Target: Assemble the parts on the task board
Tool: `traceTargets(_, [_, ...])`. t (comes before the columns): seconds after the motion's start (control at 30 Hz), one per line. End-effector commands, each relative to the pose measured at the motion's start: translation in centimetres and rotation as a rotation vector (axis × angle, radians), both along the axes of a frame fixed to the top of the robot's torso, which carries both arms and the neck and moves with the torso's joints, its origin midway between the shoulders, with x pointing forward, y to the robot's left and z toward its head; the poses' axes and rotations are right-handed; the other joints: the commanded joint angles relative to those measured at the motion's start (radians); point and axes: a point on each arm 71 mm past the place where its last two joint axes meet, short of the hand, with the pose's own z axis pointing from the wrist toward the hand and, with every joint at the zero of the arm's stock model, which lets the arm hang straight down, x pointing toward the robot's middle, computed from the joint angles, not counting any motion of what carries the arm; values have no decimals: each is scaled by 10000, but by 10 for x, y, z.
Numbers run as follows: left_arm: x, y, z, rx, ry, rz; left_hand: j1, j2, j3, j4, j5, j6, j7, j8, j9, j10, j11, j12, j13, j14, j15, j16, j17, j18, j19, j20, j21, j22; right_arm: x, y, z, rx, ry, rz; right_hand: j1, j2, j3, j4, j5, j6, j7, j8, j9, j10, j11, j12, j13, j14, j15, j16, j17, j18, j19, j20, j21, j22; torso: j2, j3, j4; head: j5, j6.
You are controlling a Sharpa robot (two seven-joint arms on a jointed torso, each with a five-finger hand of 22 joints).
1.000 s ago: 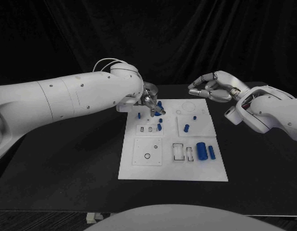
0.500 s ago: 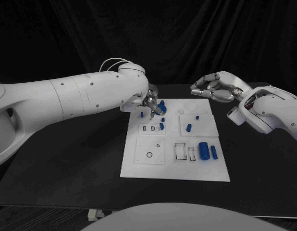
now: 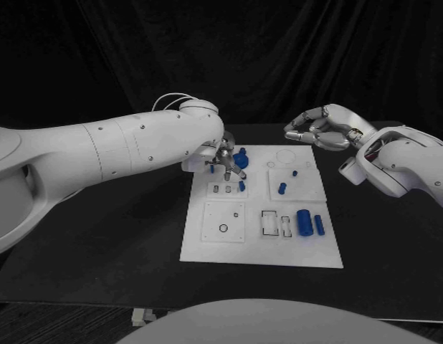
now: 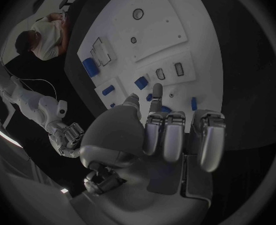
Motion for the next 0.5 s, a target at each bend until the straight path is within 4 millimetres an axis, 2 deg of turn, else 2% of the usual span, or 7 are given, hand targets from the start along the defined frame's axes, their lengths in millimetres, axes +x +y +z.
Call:
traceTargets(0.03, [-2,-3,-4,-327,296,167,-14,14,88,14,-2,-54,46,-96,-28,1023,8,34,2629,1057,-44,26,2632,-162,907,-46,-3,2441,0,0,-3,-110,184,-50,36,45,-69,-10,38,-16,5,-16,-16,1036,62,49,2624,779,92,24,1747,123,599,82,-26,2370,-25,9,1,26,0])
traceTargets(0.2, [-2,-6,-9,-526,274,193,3,18,143,0,73,-74,62,-182,-62,1023,22,34,2629,1057,-34,26,2632,-158,896,-36,-10,2427,1,0,-3,-118,197,-53,43,48,-75,-9,41,-19,7,-19,-18,1008,64,32,2581,774,93,16,1731,127,590,83,-39,2365,-12,-8,-1,2,0])
traceTargets(0.37, [-2,-8,-11,-687,208,214,48,-3,210,-31,176,-77,75,-268,-94,1023,34,34,2629,1057,-22,26,2632,-156,890,-25,-15,2418,1,-1,-3,-133,235,-56,46,51,-78,-9,43,-20,8,-20,-19,1005,65,29,2576,769,94,8,1714,126,591,84,-37,2365,-25,5,-6,-6,0])
traceTargets(0.5, [-1,-9,-12,-887,72,245,65,-14,250,-40,229,-80,84,-319,-111,1023,43,34,2629,1057,-15,26,2632,-142,848,-18,-39,2368,1,-1,-4,-151,264,-64,46,53,-82,-6,42,-22,8,-22,-20,998,66,25,2566,769,95,9,1716,128,588,85,-42,2363,-32,-2,-3,-21,0])
